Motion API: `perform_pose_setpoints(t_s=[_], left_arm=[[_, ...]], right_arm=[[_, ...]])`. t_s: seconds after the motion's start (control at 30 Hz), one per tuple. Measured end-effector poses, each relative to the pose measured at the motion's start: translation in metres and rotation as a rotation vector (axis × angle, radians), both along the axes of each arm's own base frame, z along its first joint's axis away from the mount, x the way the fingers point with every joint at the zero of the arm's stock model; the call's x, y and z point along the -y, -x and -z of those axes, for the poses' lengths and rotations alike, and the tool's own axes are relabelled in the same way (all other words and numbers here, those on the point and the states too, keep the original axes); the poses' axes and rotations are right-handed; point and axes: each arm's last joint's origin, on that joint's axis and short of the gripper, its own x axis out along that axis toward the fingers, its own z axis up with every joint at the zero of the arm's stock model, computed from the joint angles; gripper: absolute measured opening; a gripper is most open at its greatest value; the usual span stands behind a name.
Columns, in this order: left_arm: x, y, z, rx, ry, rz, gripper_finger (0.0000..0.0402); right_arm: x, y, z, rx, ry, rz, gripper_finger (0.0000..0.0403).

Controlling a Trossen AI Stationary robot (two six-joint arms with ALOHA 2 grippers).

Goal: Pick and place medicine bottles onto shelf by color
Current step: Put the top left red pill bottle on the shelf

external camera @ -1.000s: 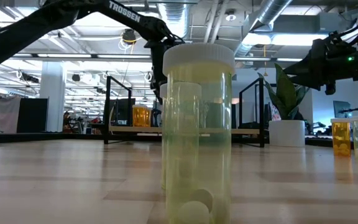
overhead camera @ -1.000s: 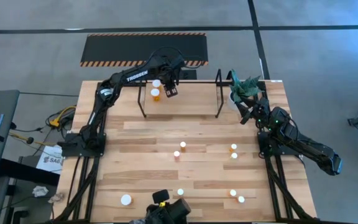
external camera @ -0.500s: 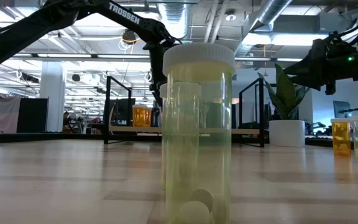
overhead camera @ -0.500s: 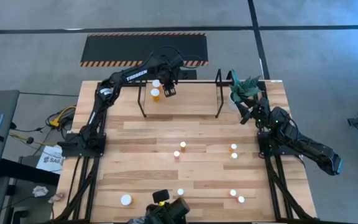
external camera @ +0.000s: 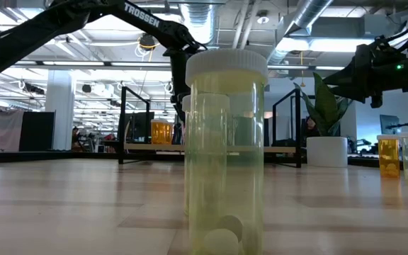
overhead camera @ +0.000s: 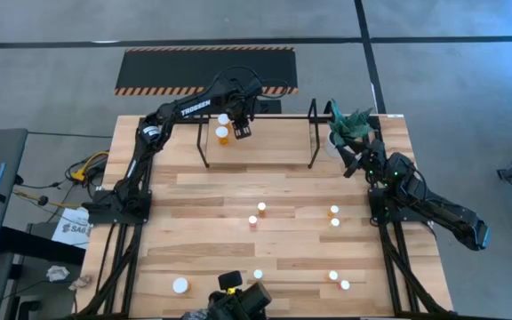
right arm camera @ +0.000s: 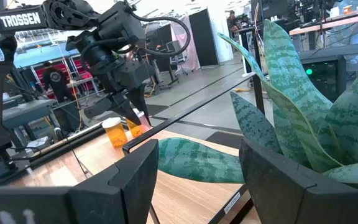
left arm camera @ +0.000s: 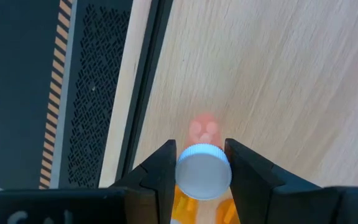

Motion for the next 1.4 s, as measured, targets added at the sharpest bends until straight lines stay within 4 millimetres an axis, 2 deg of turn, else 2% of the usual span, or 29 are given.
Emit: perform_pose_setpoints(t_s=[0.53, 0.73, 1.4], left_arm=[[0.002, -0.002, 0.0, -0.01, -0.01, 0.065, 0.011], [0.0, -0.005, 0.011, -0.033, 0.004, 0.065, 0.011], [-0.005, -0.003, 0.012, -0.006, 0.015, 0.05, 0.011]], right_arm=[[0.0, 0.0, 0.0, 0.0, 0.0, 0.0, 0.0249], [0.0, 0.0, 0.0, 0.0, 0.0, 0.0, 0.0249], [0.0, 0.0, 0.0, 0.0, 0.0, 0.0, 0.0249]])
